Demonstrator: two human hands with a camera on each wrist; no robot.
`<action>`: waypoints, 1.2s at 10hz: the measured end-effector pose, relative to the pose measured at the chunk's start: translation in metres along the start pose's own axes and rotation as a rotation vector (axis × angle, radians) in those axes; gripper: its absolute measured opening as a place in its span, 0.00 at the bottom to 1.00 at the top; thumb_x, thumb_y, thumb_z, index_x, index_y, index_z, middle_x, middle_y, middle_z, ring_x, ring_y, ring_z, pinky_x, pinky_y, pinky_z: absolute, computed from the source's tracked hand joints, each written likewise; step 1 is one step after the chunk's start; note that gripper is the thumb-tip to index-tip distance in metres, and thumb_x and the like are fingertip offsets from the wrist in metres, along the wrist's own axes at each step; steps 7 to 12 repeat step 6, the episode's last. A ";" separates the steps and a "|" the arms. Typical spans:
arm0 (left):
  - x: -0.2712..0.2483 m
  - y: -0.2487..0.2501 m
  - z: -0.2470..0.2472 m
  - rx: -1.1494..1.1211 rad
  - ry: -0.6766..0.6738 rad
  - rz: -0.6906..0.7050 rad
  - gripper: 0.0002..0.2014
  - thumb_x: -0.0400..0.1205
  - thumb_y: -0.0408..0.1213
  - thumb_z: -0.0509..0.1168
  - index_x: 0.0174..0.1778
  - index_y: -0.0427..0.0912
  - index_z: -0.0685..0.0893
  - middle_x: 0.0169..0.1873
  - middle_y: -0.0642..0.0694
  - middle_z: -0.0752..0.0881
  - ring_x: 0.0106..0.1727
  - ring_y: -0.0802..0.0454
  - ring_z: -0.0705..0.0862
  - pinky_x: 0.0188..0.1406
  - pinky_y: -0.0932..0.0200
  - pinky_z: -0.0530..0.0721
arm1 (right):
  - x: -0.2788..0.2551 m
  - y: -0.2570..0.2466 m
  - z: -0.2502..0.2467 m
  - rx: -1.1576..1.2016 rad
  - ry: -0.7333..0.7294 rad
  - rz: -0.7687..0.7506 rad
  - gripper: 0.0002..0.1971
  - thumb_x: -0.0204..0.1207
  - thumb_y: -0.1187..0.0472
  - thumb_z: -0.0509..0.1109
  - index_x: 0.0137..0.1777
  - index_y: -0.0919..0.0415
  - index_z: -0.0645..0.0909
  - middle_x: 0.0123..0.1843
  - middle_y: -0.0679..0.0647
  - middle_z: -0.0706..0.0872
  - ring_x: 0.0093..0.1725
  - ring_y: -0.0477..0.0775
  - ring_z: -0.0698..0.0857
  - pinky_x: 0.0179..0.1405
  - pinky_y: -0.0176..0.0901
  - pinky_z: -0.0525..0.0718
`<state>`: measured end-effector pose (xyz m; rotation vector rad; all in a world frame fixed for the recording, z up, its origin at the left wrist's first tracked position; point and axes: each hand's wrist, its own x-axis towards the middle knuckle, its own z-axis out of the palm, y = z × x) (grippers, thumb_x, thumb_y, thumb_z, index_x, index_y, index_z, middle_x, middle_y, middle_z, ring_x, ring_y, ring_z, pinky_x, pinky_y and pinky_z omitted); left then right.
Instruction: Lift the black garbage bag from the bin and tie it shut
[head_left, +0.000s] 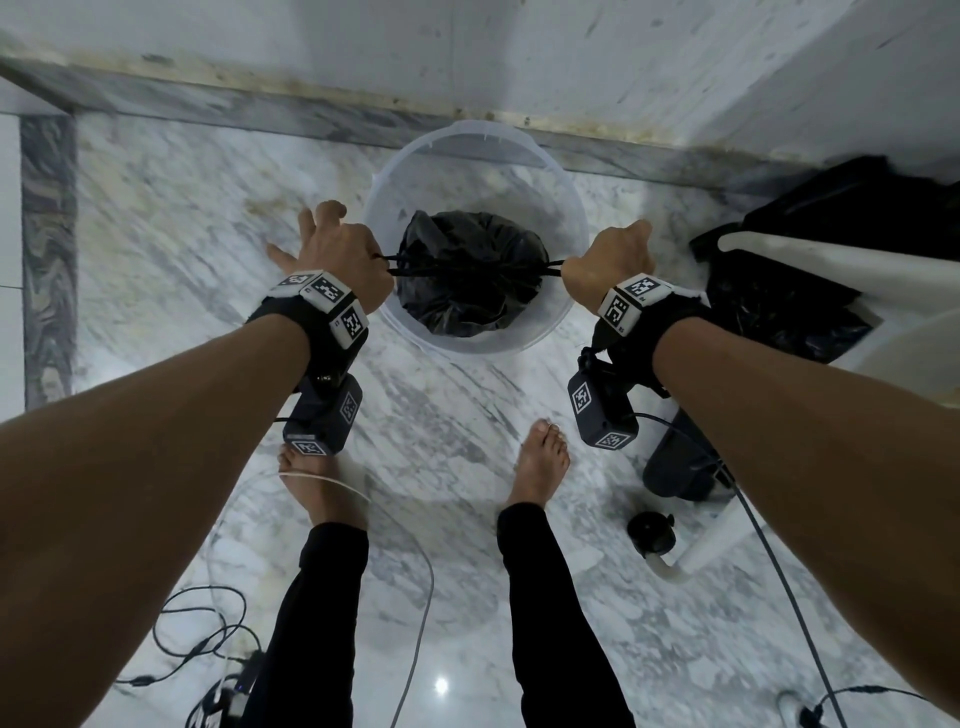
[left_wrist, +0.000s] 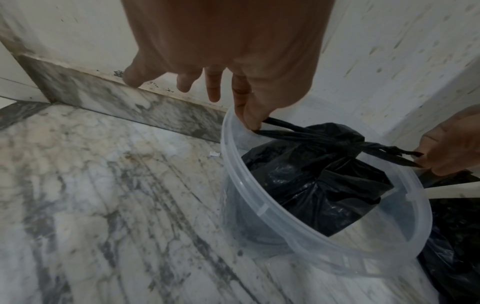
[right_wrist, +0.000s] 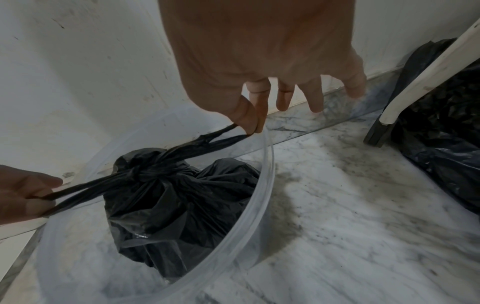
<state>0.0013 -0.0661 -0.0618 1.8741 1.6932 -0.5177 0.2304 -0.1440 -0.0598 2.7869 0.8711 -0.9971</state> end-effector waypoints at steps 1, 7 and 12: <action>0.001 0.000 0.001 0.007 -0.012 -0.004 0.10 0.76 0.37 0.64 0.49 0.43 0.87 0.78 0.45 0.61 0.81 0.42 0.55 0.75 0.19 0.46 | 0.000 0.000 0.001 -0.012 -0.003 -0.002 0.16 0.66 0.59 0.68 0.27 0.60 0.62 0.66 0.60 0.70 0.55 0.68 0.80 0.63 0.65 0.79; -0.020 -0.016 -0.034 -0.190 -0.047 0.073 0.23 0.76 0.50 0.68 0.66 0.46 0.79 0.83 0.41 0.57 0.82 0.41 0.62 0.78 0.35 0.63 | -0.028 0.006 -0.042 0.052 -0.140 -0.133 0.17 0.72 0.64 0.66 0.52 0.80 0.81 0.51 0.74 0.86 0.58 0.73 0.84 0.46 0.56 0.86; -0.020 -0.016 -0.034 -0.190 -0.047 0.073 0.23 0.76 0.50 0.68 0.66 0.46 0.79 0.83 0.41 0.57 0.82 0.41 0.62 0.78 0.35 0.63 | -0.028 0.006 -0.042 0.052 -0.140 -0.133 0.17 0.72 0.64 0.66 0.52 0.80 0.81 0.51 0.74 0.86 0.58 0.73 0.84 0.46 0.56 0.86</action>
